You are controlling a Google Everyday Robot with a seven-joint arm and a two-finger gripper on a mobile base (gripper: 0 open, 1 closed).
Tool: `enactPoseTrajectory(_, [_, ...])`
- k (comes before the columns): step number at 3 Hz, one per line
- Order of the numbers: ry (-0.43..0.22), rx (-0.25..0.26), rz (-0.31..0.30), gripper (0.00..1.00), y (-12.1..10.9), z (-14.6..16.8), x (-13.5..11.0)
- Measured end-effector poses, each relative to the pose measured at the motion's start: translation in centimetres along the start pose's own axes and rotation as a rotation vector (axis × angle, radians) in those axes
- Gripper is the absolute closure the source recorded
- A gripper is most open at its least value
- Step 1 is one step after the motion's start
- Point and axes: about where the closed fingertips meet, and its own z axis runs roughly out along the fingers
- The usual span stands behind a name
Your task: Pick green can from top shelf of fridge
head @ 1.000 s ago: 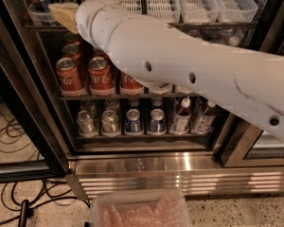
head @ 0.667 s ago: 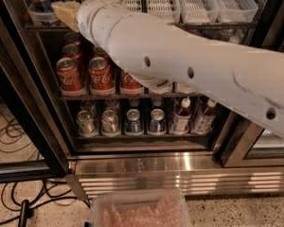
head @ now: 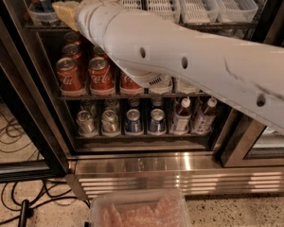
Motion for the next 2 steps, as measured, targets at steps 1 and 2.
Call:
enactPoseTrajectory(1, [0.003, 0.015, 0.001, 0.33, -0.65, 0.53, -0.09])
enactPoseTrajectory(2, [-0.003, 0.028, 0.005, 0.52, -1.35, 0.84, -0.59])
